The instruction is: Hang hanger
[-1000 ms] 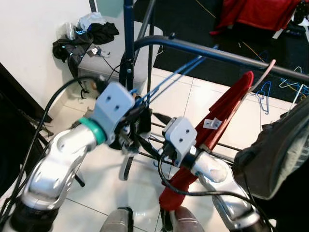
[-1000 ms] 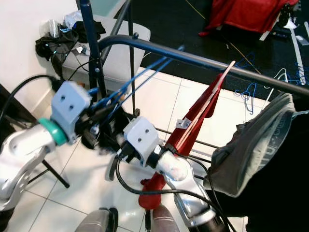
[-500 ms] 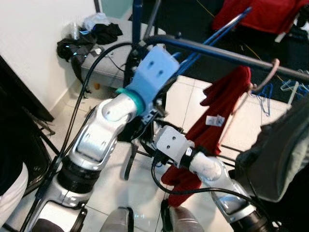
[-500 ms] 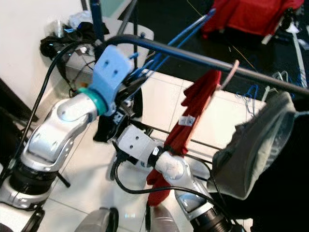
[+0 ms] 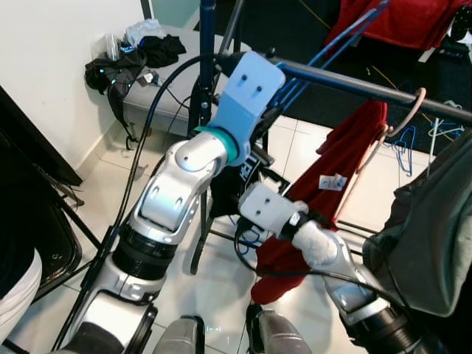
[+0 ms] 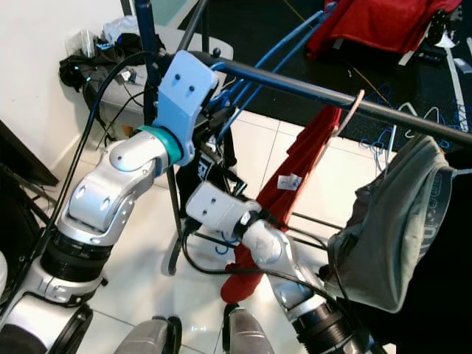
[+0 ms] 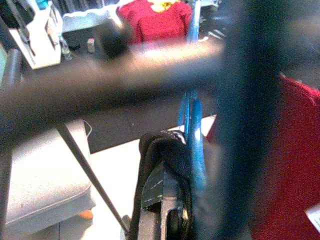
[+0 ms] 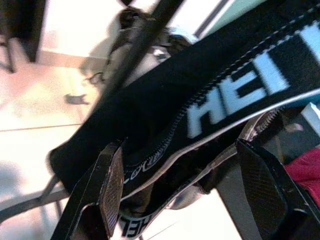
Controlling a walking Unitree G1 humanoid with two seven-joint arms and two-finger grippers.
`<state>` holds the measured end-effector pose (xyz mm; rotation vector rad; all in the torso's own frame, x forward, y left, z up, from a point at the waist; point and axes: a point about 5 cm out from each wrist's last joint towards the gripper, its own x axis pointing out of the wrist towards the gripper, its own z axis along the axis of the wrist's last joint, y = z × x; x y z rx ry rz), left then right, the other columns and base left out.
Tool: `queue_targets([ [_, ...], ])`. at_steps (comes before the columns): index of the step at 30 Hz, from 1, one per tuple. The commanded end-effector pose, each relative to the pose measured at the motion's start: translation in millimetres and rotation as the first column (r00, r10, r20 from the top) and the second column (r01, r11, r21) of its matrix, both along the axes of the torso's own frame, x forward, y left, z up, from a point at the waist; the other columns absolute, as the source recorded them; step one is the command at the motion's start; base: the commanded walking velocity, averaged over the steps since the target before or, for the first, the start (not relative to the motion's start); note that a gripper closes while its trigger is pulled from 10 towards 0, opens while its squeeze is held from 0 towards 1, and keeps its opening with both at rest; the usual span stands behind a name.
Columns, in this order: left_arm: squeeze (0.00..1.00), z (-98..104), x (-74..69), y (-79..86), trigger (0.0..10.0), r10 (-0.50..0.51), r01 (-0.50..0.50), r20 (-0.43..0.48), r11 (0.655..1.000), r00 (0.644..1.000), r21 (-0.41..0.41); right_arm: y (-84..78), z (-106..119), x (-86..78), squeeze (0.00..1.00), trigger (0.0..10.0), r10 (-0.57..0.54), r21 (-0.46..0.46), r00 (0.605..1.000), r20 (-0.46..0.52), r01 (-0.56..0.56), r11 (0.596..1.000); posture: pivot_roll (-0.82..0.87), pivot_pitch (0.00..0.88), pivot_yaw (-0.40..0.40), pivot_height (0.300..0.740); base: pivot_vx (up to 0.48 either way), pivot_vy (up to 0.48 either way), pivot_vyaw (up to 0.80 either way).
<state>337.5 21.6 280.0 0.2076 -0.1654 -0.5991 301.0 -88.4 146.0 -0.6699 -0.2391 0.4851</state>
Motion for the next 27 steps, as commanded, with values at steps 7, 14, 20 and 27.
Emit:
queue_targets([
  [7,0.00,8.2,9.3,-11.2,10.0,0.015,-0.015,0.024,1.000,1.000,0.011,-0.3,-3.4,1.2,0.00,10.0,-0.014,0.005,1.000,0.003,0.014,1.000,-0.01,0.133,0.043,0.740,0.000,0.000,0.00],
  [14,0.00,-5.2,31.7,-22.8,10.0,0.071,-0.069,-0.013,0.991,0.997,0.115,2.0,-1.6,2.1,0.00,10.0,-0.016,0.024,1.000,0.019,0.015,1.000,-0.02,0.134,0.054,0.740,0.000,0.000,0.00],
  [20,0.00,-20.4,40.2,-16.4,10.0,0.131,-0.118,-0.072,0.980,0.989,0.163,0.5,-2.5,3.3,0.00,10.0,-0.031,0.033,0.999,0.022,0.030,0.999,-0.02,0.135,0.055,0.740,0.000,0.000,0.00],
  [27,0.00,-28.9,43.0,-16.0,10.0,0.146,-0.128,-0.098,0.977,0.984,0.170,2.2,-8.5,8.4,0.00,10.0,-0.042,-0.001,0.999,-0.008,0.042,0.999,0.00,0.139,0.057,0.740,0.000,0.000,0.00],
])
